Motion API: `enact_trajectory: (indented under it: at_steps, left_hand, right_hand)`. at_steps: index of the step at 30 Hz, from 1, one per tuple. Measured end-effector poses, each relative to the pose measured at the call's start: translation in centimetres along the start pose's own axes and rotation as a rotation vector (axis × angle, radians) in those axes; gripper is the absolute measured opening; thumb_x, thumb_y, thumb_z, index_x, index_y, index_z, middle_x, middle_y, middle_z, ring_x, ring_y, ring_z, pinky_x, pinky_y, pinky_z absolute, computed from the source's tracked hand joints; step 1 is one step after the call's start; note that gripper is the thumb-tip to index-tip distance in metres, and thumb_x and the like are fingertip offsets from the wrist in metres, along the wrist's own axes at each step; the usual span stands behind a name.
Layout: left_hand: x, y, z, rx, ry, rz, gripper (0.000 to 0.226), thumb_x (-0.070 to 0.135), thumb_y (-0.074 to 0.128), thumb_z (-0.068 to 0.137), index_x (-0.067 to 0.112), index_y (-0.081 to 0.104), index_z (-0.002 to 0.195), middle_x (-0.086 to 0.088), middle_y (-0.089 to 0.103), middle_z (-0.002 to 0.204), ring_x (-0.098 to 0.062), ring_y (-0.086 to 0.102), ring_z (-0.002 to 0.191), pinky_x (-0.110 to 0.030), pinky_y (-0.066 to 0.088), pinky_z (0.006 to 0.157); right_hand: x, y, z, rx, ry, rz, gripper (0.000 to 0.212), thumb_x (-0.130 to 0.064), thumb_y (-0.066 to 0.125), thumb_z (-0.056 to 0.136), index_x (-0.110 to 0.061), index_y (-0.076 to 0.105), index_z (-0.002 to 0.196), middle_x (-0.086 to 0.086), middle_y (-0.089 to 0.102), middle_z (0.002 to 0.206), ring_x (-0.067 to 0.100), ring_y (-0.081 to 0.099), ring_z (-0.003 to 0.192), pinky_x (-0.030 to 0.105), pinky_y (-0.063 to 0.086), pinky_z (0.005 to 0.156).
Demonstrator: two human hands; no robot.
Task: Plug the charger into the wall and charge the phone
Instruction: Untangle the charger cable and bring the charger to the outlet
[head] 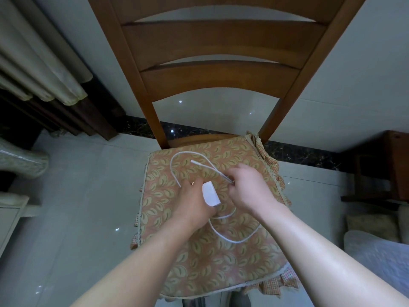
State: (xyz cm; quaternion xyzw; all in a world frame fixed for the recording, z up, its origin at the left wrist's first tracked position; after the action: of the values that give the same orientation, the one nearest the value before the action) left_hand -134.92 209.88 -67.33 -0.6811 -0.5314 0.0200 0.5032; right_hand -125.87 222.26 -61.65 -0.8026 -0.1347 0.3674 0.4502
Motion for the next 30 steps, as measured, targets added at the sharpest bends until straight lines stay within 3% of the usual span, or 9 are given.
enact_trajectory:
  at_steps: [3, 7, 10, 14, 19, 27, 30]
  left_hand:
    - [1.2, -1.5, -1.0, 0.04, 0.019, -0.043, 0.081, 0.042, 0.082, 0.066, 0.027, 0.043, 0.136, -0.005, 0.041, 0.123, -0.031, 0.053, 0.113, -0.035, 0.047, 0.083]
    - [3.3, -4.0, -3.1, 0.102, 0.077, -0.049, 0.072, 0.043, 0.081, 0.066, 0.026, 0.048, 0.128, 0.0, 0.039, 0.111, -0.031, 0.054, 0.107, -0.041, 0.051, 0.084]
    - [4.9, -6.0, -4.7, 0.151, 0.136, -0.067, 0.07, 0.038, 0.082, 0.066, 0.026, 0.05, 0.127, 0.001, 0.038, 0.109, -0.031, 0.055, 0.105, -0.036, 0.048, 0.082]
    - [7.8, -9.3, -6.9, 0.22, 0.232, -0.104, 0.064, 0.028, 0.083, 0.065, 0.027, 0.054, 0.122, 0.004, 0.036, 0.106, -0.025, 0.057, 0.093, -0.03, 0.044, 0.073]
    - [12.6, -13.2, -9.5, 0.265, 0.373, -0.162, 0.053, 0.022, 0.079, 0.066, 0.027, 0.057, 0.114, 0.004, 0.039, 0.103, -0.019, 0.057, 0.086, -0.032, 0.05, 0.074]
    - [21.4, -16.5, -12.9, 0.27, 0.533, -0.125, 0.058, 0.021, 0.083, 0.066, 0.028, 0.056, 0.116, 0.005, 0.039, 0.109, -0.016, 0.055, 0.091, -0.031, 0.052, 0.077]
    - [25.0, -16.6, -14.8, 0.254, 0.602, -0.095, 0.057, 0.018, 0.08, 0.068, 0.025, 0.055, 0.119, 0.004, 0.04, 0.11, -0.022, 0.057, 0.091, -0.033, 0.052, 0.077]
  right_hand:
    - [-0.7, -1.8, -1.1, 0.025, 0.019, 0.049, 0.041, -0.003, 0.054, 0.08, -0.02, 0.075, 0.111, 0.003, 0.061, 0.094, 0.027, 0.059, 0.089, 0.031, 0.046, 0.072]
    - [-1.8, -4.6, -3.0, 0.076, 0.014, 0.115, 0.03, -0.009, 0.063, 0.084, -0.022, 0.077, 0.108, -0.001, 0.066, 0.097, 0.023, 0.062, 0.09, 0.032, 0.049, 0.079]
    - [-2.6, -7.1, -4.6, 0.12, 0.01, 0.153, 0.028, -0.009, 0.068, 0.083, -0.022, 0.078, 0.106, -0.004, 0.066, 0.093, 0.021, 0.062, 0.088, 0.032, 0.051, 0.08]
    - [-3.4, -10.9, -6.9, 0.199, 0.026, 0.193, 0.029, -0.005, 0.071, 0.079, -0.024, 0.08, 0.099, -0.017, 0.051, 0.073, 0.008, 0.053, 0.071, 0.023, 0.038, 0.069]
    - [-4.4, -15.8, -9.3, 0.258, 0.06, 0.266, 0.027, -0.002, 0.072, 0.079, -0.022, 0.08, 0.094, -0.012, 0.054, 0.073, -0.001, 0.051, 0.065, 0.019, 0.037, 0.065]
    - [-4.1, -24.8, -13.8, 0.389, 0.117, 0.25, 0.027, -0.004, 0.07, 0.078, -0.022, 0.08, 0.096, -0.017, 0.053, 0.07, 0.013, 0.055, 0.073, 0.024, 0.042, 0.072]
    - [-3.3, -28.0, -16.5, 0.447, 0.152, 0.27, 0.025, -0.004, 0.07, 0.078, -0.022, 0.08, 0.094, -0.006, 0.064, 0.078, 0.02, 0.062, 0.08, 0.031, 0.052, 0.079]
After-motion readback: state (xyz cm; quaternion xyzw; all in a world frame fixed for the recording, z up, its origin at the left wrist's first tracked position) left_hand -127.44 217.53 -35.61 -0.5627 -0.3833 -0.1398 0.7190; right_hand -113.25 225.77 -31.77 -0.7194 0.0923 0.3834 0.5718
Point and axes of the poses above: each hand's wrist, its own z-axis towards the middle knuckle, its own y-axis out of the palm, x = y × z, the point moved 4 cm from there along z, towards the middle knuckle
